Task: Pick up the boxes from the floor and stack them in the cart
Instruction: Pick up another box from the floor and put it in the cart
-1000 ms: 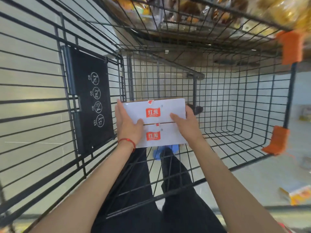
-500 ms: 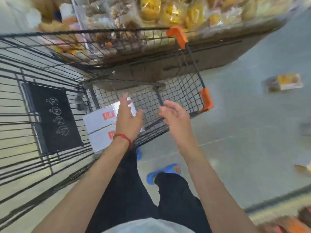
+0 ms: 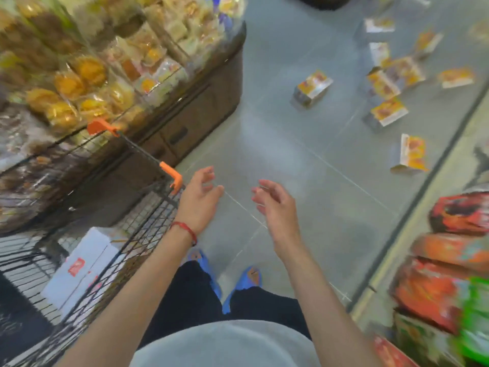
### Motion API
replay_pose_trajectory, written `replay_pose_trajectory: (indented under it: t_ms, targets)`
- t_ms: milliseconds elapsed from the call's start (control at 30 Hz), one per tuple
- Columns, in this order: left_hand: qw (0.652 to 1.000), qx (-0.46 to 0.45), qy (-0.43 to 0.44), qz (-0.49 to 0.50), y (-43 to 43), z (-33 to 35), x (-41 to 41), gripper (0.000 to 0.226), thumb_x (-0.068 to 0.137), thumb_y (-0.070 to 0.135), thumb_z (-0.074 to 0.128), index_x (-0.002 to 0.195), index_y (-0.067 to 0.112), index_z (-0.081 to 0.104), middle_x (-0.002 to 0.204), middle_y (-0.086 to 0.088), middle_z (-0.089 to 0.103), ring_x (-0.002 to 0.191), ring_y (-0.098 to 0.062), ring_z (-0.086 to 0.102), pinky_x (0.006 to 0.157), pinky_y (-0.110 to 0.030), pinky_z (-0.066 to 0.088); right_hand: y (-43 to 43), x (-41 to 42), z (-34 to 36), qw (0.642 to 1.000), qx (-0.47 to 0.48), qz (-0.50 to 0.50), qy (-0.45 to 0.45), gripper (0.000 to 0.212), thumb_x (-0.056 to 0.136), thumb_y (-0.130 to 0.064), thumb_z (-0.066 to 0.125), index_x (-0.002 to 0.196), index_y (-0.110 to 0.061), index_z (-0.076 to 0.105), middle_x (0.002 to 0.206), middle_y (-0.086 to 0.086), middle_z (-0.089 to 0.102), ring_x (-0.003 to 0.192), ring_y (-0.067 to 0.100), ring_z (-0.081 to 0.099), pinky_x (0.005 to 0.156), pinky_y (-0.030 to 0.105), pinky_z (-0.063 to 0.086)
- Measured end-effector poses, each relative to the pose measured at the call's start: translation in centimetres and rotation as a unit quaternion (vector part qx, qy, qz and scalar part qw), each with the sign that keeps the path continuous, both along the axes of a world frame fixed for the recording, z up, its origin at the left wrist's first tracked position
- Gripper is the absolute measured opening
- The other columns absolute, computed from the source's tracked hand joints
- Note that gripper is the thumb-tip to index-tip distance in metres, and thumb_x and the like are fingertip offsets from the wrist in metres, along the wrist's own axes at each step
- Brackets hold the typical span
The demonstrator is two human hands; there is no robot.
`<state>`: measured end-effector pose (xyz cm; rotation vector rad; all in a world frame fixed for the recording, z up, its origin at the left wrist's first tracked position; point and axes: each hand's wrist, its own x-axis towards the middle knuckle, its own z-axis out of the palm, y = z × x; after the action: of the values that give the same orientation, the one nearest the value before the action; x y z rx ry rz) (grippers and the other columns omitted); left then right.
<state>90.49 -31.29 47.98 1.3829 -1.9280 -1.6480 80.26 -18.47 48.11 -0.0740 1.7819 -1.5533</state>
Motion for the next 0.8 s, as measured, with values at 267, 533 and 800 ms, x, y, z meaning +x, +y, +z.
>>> replay_pose_trajectory:
  t_ms: [267, 533, 800]
  targets:
    - [0.988, -0.013, 0.016, -0.153, 3.1, 1.5, -14.7, 0.039, 0.095, -0.002, 0.057, 0.132, 0.009, 0.054, 0.12, -0.001, 0.057, 0.097, -0.012, 0.057, 0.067, -0.002, 0.043, 6.8, -10.2, 1.3, 0.99, 0.021, -0.14, -0.015, 0.017, 0.098, -0.011, 0.063, 0.112, -0.018, 0.069, 0.114, 0.014, 0.074, 0.091, 0.014, 0.07, 0.086, 0.027, 0.051]
    - [0.971, 0.003, 0.026, -0.236, 0.3, -0.4, -32.1, 0.036, 0.095, -0.001, 0.057, 0.129, 0.011, 0.057, 0.121, -0.001, 0.06, 0.103, -0.011, 0.058, 0.073, -0.001, 0.042, 5.1, -24.5, 0.5, 0.974, 0.03, -0.225, -0.015, 0.019, 0.099, -0.009, 0.061, 0.108, -0.023, 0.069, 0.108, 0.007, 0.076, 0.092, 0.014, 0.071, 0.086, 0.028, 0.052]
    - [0.973, 0.016, 0.034, -0.227, -4.6, -1.2, -45.7, 0.035, 0.092, -0.002, 0.059, 0.113, 0.025, 0.063, 0.108, 0.012, 0.068, 0.1, -0.006, 0.064, 0.084, -0.024, 0.049, 1.0, -37.6, 1.1, 0.967, 0.063, -0.244, -0.027, 0.02, 0.1, -0.009, 0.061, 0.112, -0.022, 0.068, 0.105, 0.0, 0.077, 0.091, 0.01, 0.072, 0.091, 0.032, 0.053]
